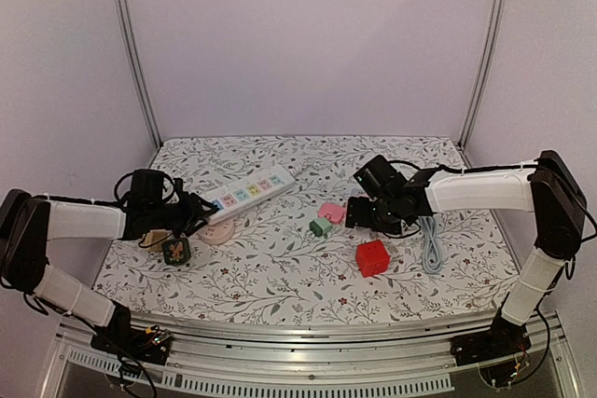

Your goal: Pull the plug off the socket

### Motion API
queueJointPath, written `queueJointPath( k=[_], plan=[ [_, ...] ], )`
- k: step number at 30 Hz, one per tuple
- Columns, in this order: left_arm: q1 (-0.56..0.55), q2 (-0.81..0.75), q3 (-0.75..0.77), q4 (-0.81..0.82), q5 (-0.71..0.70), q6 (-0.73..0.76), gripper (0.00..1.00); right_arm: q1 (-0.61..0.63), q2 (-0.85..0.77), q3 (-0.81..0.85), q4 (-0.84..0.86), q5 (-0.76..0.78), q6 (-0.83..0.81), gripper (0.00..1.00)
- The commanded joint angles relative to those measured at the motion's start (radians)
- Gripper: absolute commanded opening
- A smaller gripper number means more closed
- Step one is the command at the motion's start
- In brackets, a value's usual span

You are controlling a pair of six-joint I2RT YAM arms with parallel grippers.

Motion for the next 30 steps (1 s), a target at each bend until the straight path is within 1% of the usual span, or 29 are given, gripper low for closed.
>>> queueJointPath(
  k=[1, 3, 6, 9, 11, 14, 16, 18, 21, 25, 28, 29, 30],
  plan=[
    [0.017, 0.019, -0.039, -0.157, -0.060, 0.038, 0.51, -0.008, -0.058, -0.002, -0.006, 0.014, -0.009, 0.88],
    [0.017, 0.012, -0.039, -0.169, -0.073, 0.049, 0.60, -0.008, -0.072, -0.006, -0.006, 0.021, -0.011, 0.90],
    [0.017, -0.003, -0.038, -0.186, -0.086, 0.066, 0.68, -0.009, -0.091, -0.012, -0.005, 0.040, -0.020, 0.91],
    [0.017, -0.024, -0.026, -0.216, -0.104, 0.087, 0.78, -0.008, -0.115, -0.018, -0.011, 0.057, -0.030, 0.92],
    [0.017, -0.052, -0.012, -0.285, -0.122, 0.105, 0.84, -0.009, -0.130, -0.021, -0.018, 0.070, -0.034, 0.93],
    [0.018, -0.105, 0.016, -0.371, -0.164, 0.144, 0.94, -0.014, -0.154, -0.029, -0.030, 0.084, -0.042, 0.95],
    [0.018, -0.147, 0.038, -0.425, -0.195, 0.171, 0.99, -0.026, -0.169, -0.036, -0.033, 0.086, -0.049, 0.97],
    [0.025, -0.186, 0.062, -0.475, -0.220, 0.207, 1.00, -0.042, -0.189, -0.046, -0.037, 0.090, -0.063, 0.99],
    [0.048, -0.230, 0.102, -0.542, -0.236, 0.276, 1.00, -0.075, -0.216, -0.055, -0.059, 0.100, -0.096, 0.99],
    [0.116, -0.271, 0.155, -0.616, -0.231, 0.379, 1.00, -0.132, -0.264, -0.067, -0.086, 0.105, -0.172, 0.99],
    [0.180, -0.308, 0.186, -0.643, -0.220, 0.463, 0.99, -0.190, -0.317, -0.087, -0.091, 0.081, -0.237, 0.99],
    [0.205, -0.321, 0.191, -0.635, -0.206, 0.464, 1.00, -0.214, -0.340, -0.096, -0.092, 0.068, -0.254, 0.99],
    [0.236, -0.334, 0.189, -0.606, -0.159, 0.466, 1.00, -0.237, -0.372, -0.109, -0.091, 0.058, -0.266, 0.99]
  ],
)
